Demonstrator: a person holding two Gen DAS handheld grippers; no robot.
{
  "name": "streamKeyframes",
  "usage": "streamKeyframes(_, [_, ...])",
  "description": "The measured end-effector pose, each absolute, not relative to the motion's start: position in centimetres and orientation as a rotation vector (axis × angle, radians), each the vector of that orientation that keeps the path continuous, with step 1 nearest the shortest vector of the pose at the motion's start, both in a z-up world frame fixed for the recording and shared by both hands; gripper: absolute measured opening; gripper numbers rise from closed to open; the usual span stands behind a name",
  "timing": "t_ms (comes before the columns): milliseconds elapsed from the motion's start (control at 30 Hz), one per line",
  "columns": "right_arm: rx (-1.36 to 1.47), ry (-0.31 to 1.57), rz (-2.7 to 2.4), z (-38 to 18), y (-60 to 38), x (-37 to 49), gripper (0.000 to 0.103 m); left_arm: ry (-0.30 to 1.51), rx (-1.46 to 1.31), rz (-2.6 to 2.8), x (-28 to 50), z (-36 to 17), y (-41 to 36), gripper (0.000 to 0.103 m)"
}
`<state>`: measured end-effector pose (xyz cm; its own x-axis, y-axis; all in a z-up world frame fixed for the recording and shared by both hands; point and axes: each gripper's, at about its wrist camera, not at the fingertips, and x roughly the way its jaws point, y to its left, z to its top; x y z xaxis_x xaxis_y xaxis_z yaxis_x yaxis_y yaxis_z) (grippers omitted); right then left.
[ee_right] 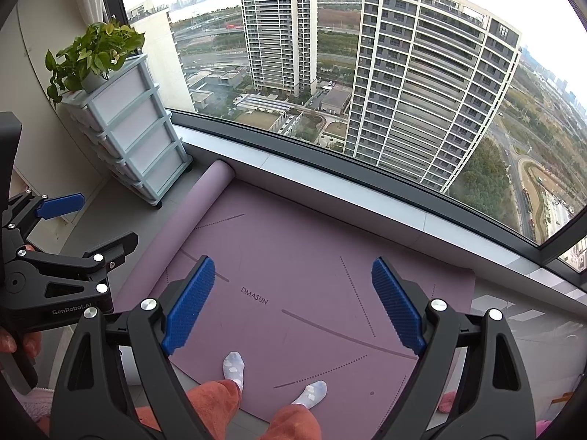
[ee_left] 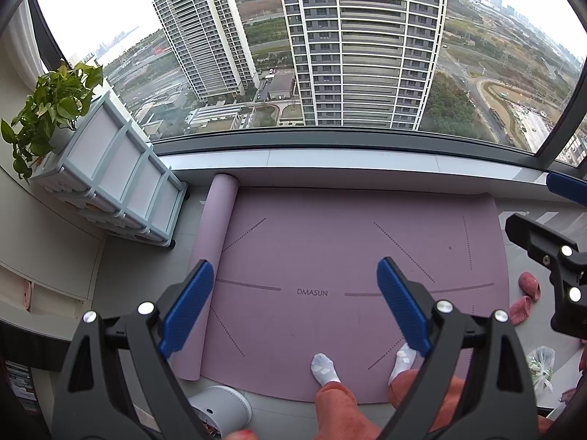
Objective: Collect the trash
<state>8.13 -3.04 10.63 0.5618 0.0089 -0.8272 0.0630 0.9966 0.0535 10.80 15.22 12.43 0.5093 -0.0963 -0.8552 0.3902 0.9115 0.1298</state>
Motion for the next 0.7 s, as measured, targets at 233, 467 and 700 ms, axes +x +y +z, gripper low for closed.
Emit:
streamKeyframes(233, [0.08,0.973,-0.032,10.62,-3.02,8.08,0.084,1.0,0.321,-0.296,10.95,12.47,15.06,0.09])
streamKeyframes(467, [0.073,0.974,-0.025,10.68,-2.98,8.28,0.084,1.001,0.319,-0.296,11.06,12.51,15.11,0.09])
streamKeyframes(700, [0.072,0.974,-0.025,10.66,-3.02,8.33,0.084,1.0,0.317,-0.294,11.11,12.62,15.12,0.09])
